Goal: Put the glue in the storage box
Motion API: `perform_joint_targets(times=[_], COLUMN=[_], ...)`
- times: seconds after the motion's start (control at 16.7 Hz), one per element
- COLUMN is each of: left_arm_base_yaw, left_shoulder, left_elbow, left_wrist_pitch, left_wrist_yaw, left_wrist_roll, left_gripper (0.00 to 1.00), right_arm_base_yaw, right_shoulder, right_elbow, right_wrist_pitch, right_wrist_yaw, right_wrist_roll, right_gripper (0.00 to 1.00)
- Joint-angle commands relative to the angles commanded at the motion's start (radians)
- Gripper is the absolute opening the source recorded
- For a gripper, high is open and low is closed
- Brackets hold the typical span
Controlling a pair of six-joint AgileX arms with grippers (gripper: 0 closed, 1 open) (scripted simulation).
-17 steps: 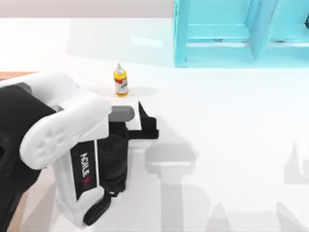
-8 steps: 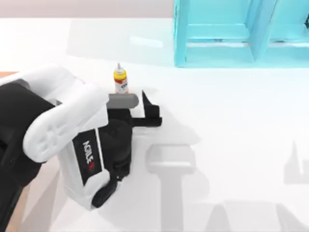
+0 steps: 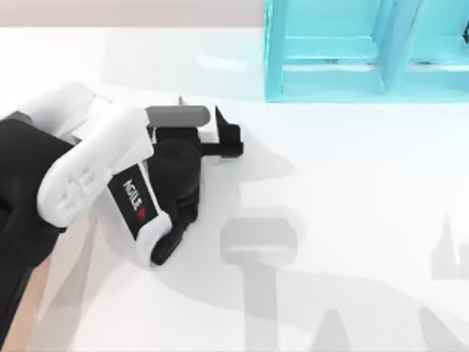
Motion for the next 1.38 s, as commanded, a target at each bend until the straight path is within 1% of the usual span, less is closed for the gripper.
perform_joint_targets(times=[0.24, 1.02, 1.08, 1.38], left_arm_base_yaw=[0.0, 0.0, 0.0, 0.0], left_shoulder=[0.0, 0.0, 0.0, 0.0], left_elbow=[0.0, 0.0, 0.0, 0.0], left_wrist_pitch=[0.0, 0.0, 0.0, 0.0], left_wrist_yaw=[0.0, 0.0, 0.0, 0.0], left_wrist_roll=[0.0, 0.0, 0.0, 0.0], left_gripper=[1.0, 0.02, 0.0, 0.0], right_arm_base_yaw=[0.0, 0.0, 0.0, 0.0], right_shoulder=[0.0, 0.0, 0.0, 0.0], right_elbow=[0.0, 0.0, 0.0, 0.0], right_wrist_pitch=[0.0, 0.0, 0.0, 0.0], right_wrist_yaw=[0.0, 0.0, 0.0, 0.0], right_wrist_roll=[0.0, 0.0, 0.0, 0.0], right_gripper=[1.0, 1.0, 1.0, 1.0])
